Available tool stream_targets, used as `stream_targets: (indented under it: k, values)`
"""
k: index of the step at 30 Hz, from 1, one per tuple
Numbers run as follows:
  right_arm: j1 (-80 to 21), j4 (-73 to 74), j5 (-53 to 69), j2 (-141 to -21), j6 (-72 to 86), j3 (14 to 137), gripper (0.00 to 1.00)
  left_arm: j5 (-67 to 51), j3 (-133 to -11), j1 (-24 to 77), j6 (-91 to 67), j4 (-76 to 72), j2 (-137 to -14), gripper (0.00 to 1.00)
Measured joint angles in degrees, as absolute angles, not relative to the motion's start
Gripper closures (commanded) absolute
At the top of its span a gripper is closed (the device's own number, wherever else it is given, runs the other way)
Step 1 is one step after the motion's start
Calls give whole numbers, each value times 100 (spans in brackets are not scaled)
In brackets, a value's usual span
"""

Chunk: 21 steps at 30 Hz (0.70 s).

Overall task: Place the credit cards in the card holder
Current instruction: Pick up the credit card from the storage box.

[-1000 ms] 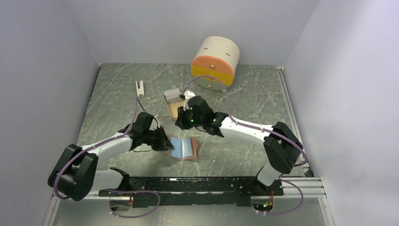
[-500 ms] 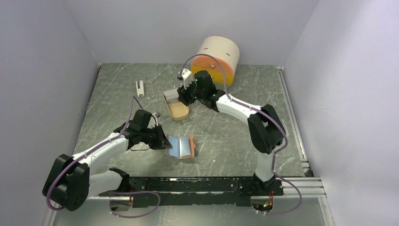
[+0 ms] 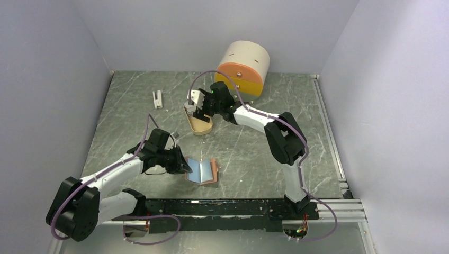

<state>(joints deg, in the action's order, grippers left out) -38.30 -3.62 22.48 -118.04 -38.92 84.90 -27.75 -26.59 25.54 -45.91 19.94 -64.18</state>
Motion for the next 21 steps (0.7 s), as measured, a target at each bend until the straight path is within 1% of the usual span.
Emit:
stream_targets:
  k: [7, 14, 21]
  values:
    - [-3997, -445, 2010, -12252, -4965, 8621, 23, -2871, -2484, 2554, -4652, 1944, -6294, 84]
    - [-4106, -698, 1590, -12602, -5544, 8757, 24, -2923, -2303, 2554, -4733, 1927, -5999, 84]
    - [-4108, -836, 1345, -12825, -5789, 9043, 29, -2969, -2303, 2554, -4737, 1909, -5959, 84]
